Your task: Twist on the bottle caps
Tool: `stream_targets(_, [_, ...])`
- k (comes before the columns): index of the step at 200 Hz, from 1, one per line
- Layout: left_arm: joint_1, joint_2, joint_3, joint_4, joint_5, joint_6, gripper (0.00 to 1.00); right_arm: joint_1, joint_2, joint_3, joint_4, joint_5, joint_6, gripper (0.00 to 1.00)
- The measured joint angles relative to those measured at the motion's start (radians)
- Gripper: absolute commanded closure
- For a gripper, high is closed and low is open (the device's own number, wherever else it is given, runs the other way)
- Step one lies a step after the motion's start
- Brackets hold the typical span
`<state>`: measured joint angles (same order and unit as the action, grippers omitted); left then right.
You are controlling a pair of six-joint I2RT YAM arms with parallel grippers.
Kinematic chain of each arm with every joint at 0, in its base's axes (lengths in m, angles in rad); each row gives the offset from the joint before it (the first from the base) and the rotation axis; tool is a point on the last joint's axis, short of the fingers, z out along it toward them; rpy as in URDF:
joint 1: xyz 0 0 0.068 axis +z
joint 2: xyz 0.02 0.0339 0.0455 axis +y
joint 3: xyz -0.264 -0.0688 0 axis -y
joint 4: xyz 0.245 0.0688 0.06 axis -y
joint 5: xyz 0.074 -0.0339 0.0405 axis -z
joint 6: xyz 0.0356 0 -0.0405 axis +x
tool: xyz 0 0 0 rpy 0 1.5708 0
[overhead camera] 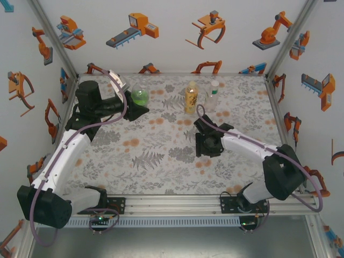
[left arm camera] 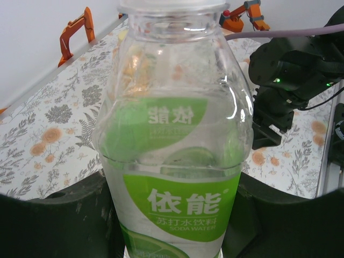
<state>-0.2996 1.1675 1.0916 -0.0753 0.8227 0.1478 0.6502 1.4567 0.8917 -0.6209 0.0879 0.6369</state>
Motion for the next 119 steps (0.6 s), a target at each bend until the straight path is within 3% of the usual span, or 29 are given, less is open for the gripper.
stream_targets(119, [0.000, 0.003, -0.002, 0.001, 0.000, 0.000, 1.00, 0.000, 0.046, -0.069, 0.074, 0.003, 0.048, 0.59])
